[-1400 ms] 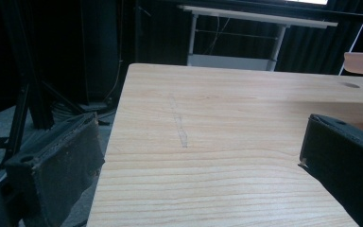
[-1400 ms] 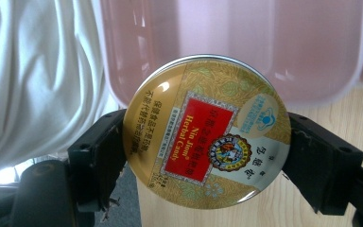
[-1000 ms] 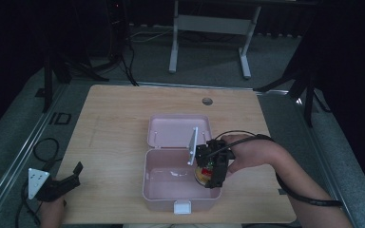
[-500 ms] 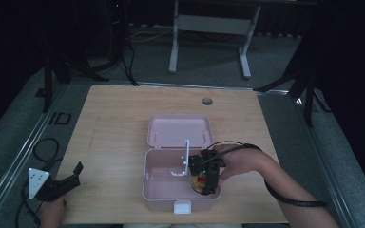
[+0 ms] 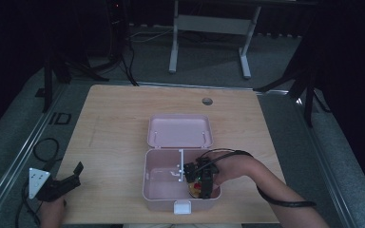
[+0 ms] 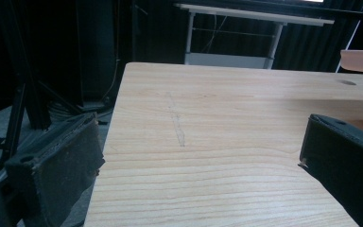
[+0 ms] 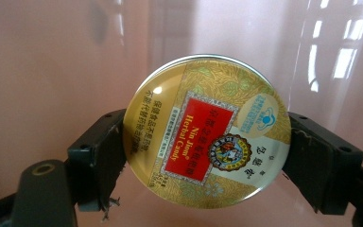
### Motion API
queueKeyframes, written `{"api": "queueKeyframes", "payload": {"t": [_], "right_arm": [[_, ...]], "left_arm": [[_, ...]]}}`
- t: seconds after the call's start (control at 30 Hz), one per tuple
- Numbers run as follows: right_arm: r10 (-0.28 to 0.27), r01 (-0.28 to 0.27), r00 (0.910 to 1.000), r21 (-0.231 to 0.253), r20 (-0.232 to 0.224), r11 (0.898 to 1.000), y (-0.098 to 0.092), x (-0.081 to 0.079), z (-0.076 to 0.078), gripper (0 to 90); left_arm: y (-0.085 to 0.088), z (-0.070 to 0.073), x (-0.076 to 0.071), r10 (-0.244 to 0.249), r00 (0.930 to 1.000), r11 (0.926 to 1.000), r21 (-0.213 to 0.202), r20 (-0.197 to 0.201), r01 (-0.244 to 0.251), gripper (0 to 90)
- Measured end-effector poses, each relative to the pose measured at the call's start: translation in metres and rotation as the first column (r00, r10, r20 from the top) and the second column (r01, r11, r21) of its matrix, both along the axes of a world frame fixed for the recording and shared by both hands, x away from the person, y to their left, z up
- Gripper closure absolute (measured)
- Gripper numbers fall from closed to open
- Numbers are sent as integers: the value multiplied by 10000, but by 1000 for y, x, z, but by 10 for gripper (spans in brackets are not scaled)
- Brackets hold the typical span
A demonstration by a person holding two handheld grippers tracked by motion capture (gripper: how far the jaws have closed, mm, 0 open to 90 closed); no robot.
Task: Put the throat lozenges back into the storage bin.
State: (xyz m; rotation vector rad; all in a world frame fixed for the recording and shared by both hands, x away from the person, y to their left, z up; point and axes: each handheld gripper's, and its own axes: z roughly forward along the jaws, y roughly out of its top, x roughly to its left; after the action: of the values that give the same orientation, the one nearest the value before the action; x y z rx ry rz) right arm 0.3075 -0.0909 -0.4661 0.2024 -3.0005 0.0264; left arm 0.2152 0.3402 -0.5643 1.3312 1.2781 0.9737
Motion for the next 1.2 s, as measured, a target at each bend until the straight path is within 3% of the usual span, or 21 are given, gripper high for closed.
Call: {"api": "queueKeyframes", "payload": {"t": [0.13,0.47,0.67,0.8,0.97,1.1,1.2], "right_arm": [[-234,243,9993,-307,283,9992,1,4,-8,199],[-250,260,9996,-924,117,9954,5,7,-26,198],[-244,232,9997,-1055,-102,9941,5,7,-26,192],[-348,351,9994,-1044,51,9939,4,8,-24,184],[-448,457,9989,-658,146,9968,3,10,-14,184],[-560,555,9983,268,179,9981,-3,11,7,169],[-799,765,9965,1226,234,9895,-13,11,30,136]], "left_arm": [[-1,0,0,13,10000,10000,59,-20,-12,3],[-1,0,0,-10,10000,10000,62,-34,11,4],[-1,0,0,-24,10000,10000,59,-33,24,3],[0,0,0,-30,10000,10000,54,-39,31,3],[0,0,0,-45,10000,10000,30,-35,45,3],[0,0,0,-53,10000,10000,20,-44,53,3],[0,0,0,-46,10000,10000,23,-44,46,3]]}}
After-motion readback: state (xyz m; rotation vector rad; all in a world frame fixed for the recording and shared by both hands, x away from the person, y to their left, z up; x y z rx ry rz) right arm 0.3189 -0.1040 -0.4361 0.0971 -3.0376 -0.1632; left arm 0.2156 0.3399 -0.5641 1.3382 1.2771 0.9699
